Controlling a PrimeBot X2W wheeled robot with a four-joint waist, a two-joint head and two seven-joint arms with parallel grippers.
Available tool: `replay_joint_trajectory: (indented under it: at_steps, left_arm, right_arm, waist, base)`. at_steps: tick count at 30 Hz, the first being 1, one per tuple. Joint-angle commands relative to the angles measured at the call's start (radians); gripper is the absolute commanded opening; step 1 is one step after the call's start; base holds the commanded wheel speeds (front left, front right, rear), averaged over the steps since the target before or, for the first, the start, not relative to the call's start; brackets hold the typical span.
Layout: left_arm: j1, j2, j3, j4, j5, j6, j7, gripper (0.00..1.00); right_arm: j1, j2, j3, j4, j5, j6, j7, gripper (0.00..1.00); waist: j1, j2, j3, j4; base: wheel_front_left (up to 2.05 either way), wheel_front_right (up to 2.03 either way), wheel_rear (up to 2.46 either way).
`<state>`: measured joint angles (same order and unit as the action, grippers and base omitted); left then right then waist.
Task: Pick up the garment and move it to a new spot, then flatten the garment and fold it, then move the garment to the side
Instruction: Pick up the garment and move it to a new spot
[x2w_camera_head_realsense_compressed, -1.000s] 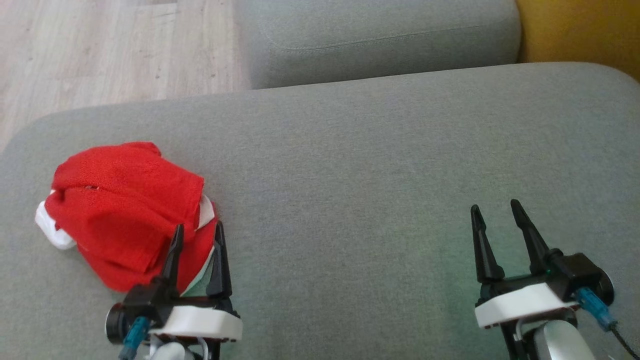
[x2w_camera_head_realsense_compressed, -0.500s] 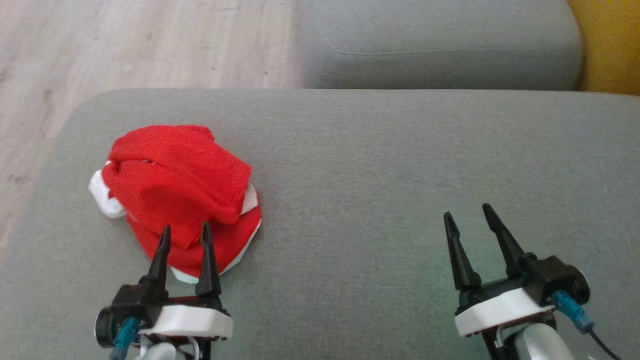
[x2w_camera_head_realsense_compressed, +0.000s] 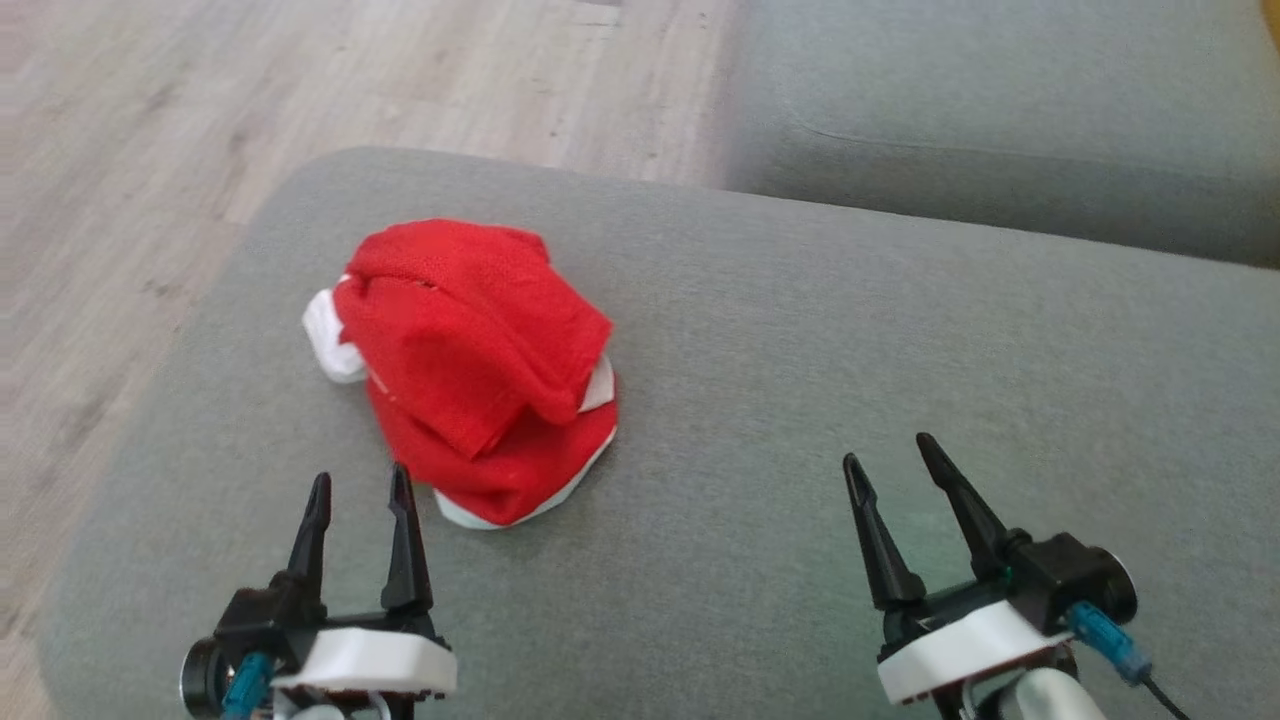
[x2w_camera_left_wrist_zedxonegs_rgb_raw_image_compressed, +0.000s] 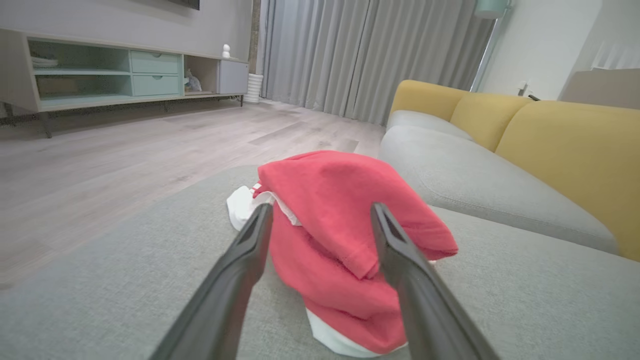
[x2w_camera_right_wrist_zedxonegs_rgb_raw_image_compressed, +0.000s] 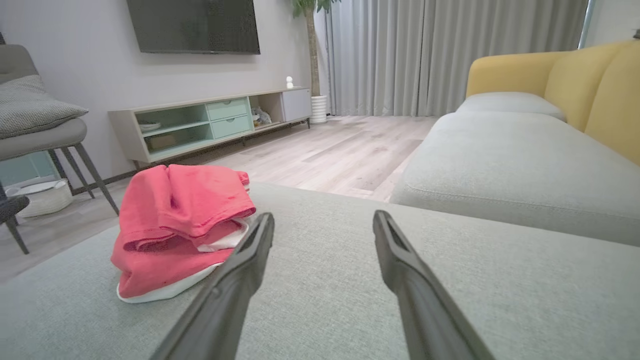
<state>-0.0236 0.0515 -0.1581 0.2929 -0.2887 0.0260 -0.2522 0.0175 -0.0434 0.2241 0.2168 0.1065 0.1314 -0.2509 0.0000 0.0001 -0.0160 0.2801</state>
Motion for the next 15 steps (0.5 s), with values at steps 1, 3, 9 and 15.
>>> replay_joint_trajectory:
  at_steps: [1, 3, 9, 15]
  left_arm:
    - [-0.026, -0.001, 0.036, -0.025, 0.007, 0.000, -0.010, 1.00]
    - [-0.021, -0.001, 0.039, -0.021, 0.006, 0.000, -0.010, 1.00]
    - [-0.007, -0.001, 0.051, -0.022, 0.006, -0.003, -0.010, 1.00]
    - [-0.021, 0.007, 0.051, -0.020, 0.023, -0.017, -0.010, 1.00]
  right_arm:
    - [-0.023, -0.007, 0.026, -0.035, 0.011, -0.001, -0.011, 1.00]
    - [-0.020, -0.007, 0.033, -0.035, 0.014, -0.001, -0.011, 1.00]
    - [-0.011, -0.007, 0.045, -0.036, 0.017, -0.001, -0.011, 1.00]
    - [-0.017, -0.007, 0.053, -0.035, 0.017, -0.001, -0.011, 1.00]
  waist:
    - [0.0000, -0.0001, -0.006, 0.022]
    - [0.0000, -0.0001, -0.011, 0.039]
    - [0.0000, -0.0001, -0.020, 0.071]
    - [0.0000, -0.0001, -0.003, 0.057]
  base:
    - [0.00, 0.00, 0.00]
    - [0.00, 0.00, 0.00]
    - [0.00, 0.00, 0.00]
    - [0.00, 0.00, 0.00]
